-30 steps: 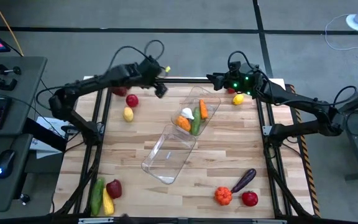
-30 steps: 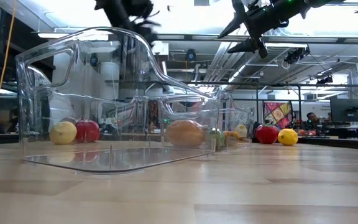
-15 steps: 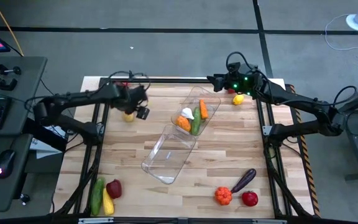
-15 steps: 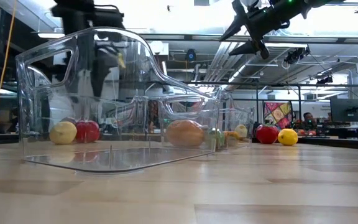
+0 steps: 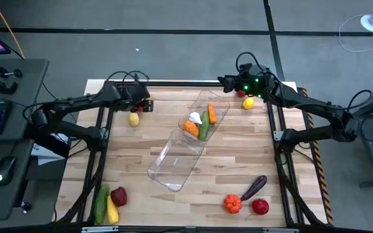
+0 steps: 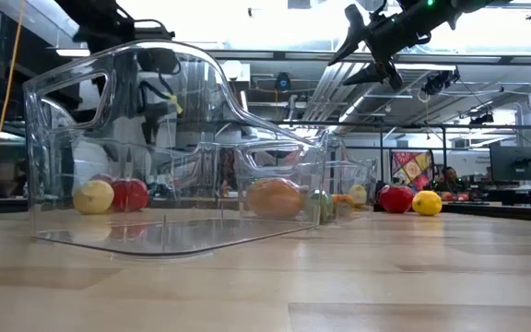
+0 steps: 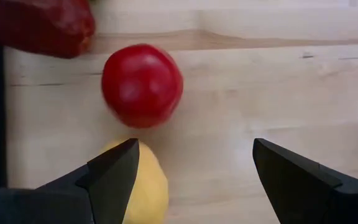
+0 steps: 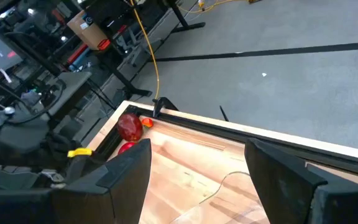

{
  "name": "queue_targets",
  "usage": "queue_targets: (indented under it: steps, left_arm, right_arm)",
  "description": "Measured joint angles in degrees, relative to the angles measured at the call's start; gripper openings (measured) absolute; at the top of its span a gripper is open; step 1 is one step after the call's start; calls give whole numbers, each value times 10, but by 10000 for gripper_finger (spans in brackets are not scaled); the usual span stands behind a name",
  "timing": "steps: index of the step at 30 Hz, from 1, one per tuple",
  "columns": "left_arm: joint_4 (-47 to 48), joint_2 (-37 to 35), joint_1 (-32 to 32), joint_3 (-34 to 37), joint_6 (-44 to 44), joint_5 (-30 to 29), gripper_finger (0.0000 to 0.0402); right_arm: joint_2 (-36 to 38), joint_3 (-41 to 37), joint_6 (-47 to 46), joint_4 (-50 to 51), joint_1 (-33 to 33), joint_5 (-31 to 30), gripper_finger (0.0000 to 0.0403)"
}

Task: Sort produce into baskets
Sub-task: Put the yellow lemon into the bottom transparent bin

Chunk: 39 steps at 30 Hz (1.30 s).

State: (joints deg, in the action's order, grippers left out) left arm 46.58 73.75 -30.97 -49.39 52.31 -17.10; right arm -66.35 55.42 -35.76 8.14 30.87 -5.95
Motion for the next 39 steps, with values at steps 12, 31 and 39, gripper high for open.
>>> queue_targets:
  steps: [12,31,39]
  left_arm:
    - [87,3,-23,-3,-65,95,303]
    - [61,-14,57,65,195,-38,303]
    - [62,-14,57,65,225,-64,303]
  right_arm:
    - [0,0,-2,24,0,20,252]
    - [0,0,2,37,0,21,252]
    - [0,0,2,48,0,21,252]
